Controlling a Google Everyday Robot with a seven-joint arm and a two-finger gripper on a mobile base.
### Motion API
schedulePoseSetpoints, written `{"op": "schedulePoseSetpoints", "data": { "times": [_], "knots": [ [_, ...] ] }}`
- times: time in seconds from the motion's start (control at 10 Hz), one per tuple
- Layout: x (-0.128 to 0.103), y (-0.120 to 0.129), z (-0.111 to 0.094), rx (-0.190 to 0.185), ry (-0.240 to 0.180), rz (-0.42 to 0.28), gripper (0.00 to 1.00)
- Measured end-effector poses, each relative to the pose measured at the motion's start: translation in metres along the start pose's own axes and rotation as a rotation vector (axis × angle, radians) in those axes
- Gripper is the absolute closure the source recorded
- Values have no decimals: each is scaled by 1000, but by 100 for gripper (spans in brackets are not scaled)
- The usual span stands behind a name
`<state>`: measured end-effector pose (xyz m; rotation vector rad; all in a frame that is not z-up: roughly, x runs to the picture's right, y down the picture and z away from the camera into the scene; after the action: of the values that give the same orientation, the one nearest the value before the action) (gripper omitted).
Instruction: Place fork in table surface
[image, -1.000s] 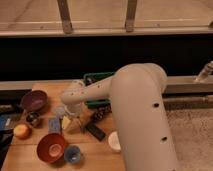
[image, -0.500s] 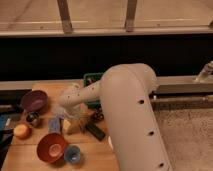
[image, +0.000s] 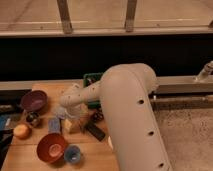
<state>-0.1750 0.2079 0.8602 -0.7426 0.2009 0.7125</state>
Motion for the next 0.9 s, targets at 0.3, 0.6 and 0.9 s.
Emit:
{"op": "schedulePoseSetpoints", "data": {
  "times": [0.3, 0.6, 0.9],
  "knots": [
    [0, -2, -7, 1, -2, 3, 86],
    [3, 4, -7, -3, 9, -8, 86],
    [3, 2, -5, -6, -9, -1, 86]
  ]
}}
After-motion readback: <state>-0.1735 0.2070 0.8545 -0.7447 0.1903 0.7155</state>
